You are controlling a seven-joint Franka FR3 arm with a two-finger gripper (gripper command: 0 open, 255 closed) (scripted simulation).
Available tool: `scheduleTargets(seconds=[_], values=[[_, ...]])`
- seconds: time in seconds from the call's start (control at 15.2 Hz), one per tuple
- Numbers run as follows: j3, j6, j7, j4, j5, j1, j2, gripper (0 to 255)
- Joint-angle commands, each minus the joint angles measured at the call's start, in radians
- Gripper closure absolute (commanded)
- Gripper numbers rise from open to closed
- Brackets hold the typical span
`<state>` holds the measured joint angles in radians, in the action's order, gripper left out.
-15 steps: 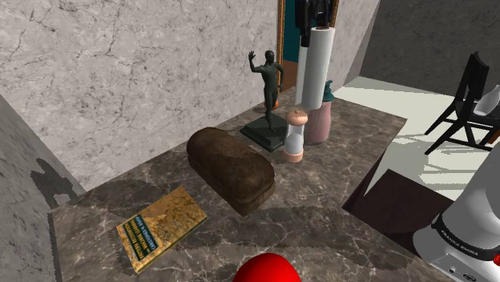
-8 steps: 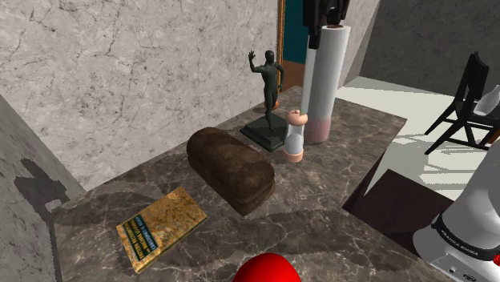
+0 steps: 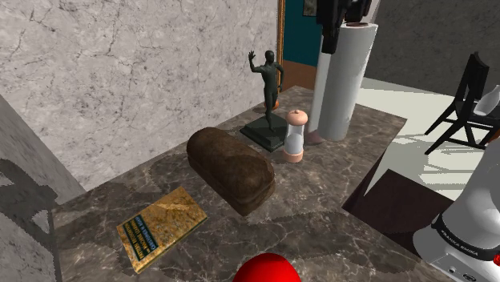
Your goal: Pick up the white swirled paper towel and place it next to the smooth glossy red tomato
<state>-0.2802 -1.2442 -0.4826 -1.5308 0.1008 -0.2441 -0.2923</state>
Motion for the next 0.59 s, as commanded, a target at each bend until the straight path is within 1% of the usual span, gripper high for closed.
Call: scheduleTargets(seconds=[0.0, 0.53], values=[[-0.029, 0.018, -0.049, 0.012, 0.012, -0.015, -0.009, 255], [-0.169, 0.079, -0.265, 0.100, 0.055, -0.071, -0.002, 255]])
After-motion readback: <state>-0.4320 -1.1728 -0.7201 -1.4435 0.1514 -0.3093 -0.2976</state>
